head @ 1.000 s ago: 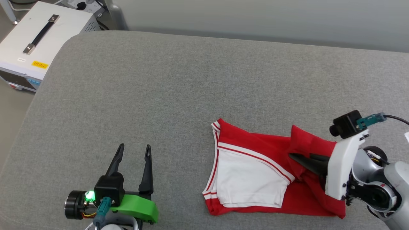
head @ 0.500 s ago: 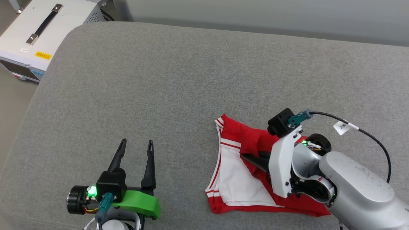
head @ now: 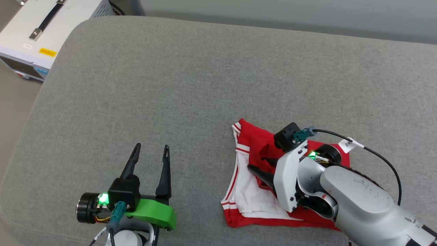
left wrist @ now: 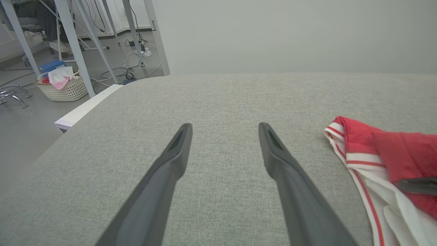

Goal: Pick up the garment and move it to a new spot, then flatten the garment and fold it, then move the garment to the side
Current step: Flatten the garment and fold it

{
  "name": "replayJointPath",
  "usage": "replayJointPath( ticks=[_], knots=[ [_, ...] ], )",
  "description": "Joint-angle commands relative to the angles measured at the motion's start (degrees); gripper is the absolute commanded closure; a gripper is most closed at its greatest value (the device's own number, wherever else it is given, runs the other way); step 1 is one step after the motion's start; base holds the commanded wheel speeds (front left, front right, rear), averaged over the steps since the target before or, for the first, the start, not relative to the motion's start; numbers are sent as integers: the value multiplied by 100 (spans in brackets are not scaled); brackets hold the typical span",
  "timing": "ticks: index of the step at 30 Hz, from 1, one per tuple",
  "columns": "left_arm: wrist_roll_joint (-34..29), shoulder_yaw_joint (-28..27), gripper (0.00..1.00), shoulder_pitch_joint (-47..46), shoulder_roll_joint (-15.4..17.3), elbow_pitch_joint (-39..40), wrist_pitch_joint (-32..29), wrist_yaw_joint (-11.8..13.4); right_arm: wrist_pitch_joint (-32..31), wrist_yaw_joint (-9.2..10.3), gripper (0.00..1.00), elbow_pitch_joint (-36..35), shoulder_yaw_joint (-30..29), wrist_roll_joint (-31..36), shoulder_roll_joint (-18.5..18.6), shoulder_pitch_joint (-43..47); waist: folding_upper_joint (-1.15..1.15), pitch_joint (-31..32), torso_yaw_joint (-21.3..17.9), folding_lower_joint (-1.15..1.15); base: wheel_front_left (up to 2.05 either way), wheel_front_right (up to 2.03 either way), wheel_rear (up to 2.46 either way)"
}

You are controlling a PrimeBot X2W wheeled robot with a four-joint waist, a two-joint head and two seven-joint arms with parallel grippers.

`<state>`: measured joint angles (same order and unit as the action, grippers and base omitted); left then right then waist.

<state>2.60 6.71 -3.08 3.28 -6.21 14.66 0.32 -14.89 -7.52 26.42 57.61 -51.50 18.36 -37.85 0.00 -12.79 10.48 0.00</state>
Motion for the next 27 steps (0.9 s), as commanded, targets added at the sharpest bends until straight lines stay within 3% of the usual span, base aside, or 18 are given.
replayJointPath(
  ticks=[1, 7, 13, 18, 27],
  knots=[
    [41, -11, 0, -32, -36, -21, 34, 25, 232, 3, 0, -29, 9, 85, 72, -63, 0, 87, -37, 0, 0, 0, 0],
    [15, -104, 0, 131, -33, -53, 34, 22, 1193, 3, 0, -584, -362, 434, 559, 155, 0, 353, -218, 0, 0, 0, 0],
    [-30, -197, 0, 253, 7, -19, 34, -21, 2033, 3, 0, -907, -1649, 1112, 916, 642, 0, 563, -470, 0, 0, 0, 0],
    [-55, -235, 0, 300, 13, 18, 34, -42, 2584, 3, 0, -961, -2977, 1805, 750, 1226, 0, 695, -633, 0, 0, 0, 0],
    [-86, -300, 0, 388, 41, 87, 34, -59, 2967, 3, 0, -1555, -5004, 3520, -139, 2466, 0, 865, -820, 0, 0, 0, 0]
  ],
)
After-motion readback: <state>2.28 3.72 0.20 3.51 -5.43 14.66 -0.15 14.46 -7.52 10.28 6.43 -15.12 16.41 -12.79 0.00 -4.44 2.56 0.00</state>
